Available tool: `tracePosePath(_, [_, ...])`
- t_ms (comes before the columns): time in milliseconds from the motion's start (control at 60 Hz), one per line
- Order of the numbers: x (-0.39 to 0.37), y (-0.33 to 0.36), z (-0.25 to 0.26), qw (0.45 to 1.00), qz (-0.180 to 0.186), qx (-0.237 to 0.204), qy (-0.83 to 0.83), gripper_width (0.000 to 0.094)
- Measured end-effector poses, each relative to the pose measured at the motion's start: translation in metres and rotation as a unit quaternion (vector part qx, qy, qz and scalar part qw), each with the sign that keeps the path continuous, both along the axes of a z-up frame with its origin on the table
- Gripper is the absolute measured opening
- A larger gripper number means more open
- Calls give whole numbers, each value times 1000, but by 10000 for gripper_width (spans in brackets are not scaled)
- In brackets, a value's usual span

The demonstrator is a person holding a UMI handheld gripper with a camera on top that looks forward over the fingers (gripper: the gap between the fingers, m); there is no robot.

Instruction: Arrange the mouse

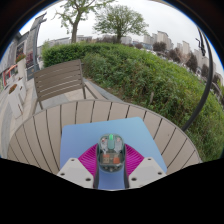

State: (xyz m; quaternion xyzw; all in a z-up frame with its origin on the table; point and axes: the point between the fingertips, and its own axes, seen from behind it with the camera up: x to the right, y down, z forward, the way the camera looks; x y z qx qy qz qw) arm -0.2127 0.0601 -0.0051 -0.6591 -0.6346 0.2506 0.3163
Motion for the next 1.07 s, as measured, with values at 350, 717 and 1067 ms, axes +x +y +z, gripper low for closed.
tracePosePath(350, [67, -6, 53, 999, -1, -12, -41, 858])
tracePosePath(717, [337, -45, 145, 995, 12, 2, -95, 853])
tracePosePath(1067, [400, -57, 151, 996, 1, -4, -88, 852])
